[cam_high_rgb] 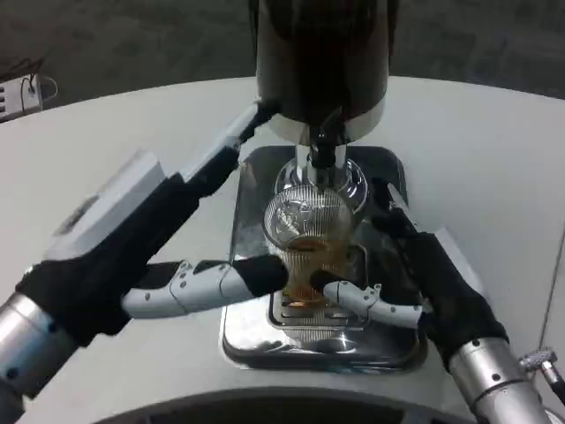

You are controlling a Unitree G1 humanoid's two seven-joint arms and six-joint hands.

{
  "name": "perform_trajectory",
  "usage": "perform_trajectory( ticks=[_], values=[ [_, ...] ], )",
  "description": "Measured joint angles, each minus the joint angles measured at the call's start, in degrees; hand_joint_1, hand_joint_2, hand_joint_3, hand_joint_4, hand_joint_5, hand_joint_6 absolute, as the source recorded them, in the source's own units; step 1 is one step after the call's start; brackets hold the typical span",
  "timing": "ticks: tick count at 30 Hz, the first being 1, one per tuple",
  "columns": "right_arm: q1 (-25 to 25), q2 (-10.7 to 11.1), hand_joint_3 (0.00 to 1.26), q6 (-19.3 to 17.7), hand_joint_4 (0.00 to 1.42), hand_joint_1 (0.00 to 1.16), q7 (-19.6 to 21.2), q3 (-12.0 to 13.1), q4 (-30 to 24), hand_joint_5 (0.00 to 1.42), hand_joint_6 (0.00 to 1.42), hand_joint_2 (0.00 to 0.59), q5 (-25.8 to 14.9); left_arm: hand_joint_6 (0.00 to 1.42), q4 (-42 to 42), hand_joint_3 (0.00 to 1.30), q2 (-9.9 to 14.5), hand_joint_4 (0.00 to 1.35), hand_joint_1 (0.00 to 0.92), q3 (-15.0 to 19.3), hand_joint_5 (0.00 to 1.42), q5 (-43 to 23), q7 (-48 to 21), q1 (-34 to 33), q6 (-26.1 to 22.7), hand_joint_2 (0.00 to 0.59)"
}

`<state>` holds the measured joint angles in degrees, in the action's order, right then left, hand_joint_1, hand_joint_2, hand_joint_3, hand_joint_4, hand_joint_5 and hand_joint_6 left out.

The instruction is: Grasp the cup under the faucet to collect the drink, then remove the cup.

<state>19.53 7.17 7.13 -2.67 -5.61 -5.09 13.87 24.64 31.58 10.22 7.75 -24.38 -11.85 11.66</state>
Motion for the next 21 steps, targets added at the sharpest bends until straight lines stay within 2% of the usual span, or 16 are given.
perform_trajectory(
  ticks=[6, 13, 21],
  values=[
    [0.19, 0.02, 0.0, -0.25, 0.0, 0.84, -0.22, -0.12, 0.09, 0.07, 0.06, 0.207, -0.71, 0.04, 6.01, 0.0, -0.15, 0.0, 0.0, 3.13, 0.0, 3.83, 1.13, 9.84, -1.28, 0.055],
    [1.34, -0.27, 0.0, -1.36, 0.0, 0.84, -0.3, -0.47, 1.65, 0.07, 0.06, 0.206, -0.92, 0.03, 9.85, 0.0, -0.67, 0.0, 0.0, 5.24, 0.0, 4.22, 1.42, 18.94, -2.55, 0.056],
    [4.95, -1.4, 0.0, -3.22, 0.0, 0.84, 0.2, -0.74, 6.28, 0.07, 0.06, 0.204, -0.89, 0.03, 10.03, 0.0, -0.65, 0.0, 0.0, 6.64, 0.0, 4.91, 1.42, 24.94, -2.64, 0.06]
  ],
)
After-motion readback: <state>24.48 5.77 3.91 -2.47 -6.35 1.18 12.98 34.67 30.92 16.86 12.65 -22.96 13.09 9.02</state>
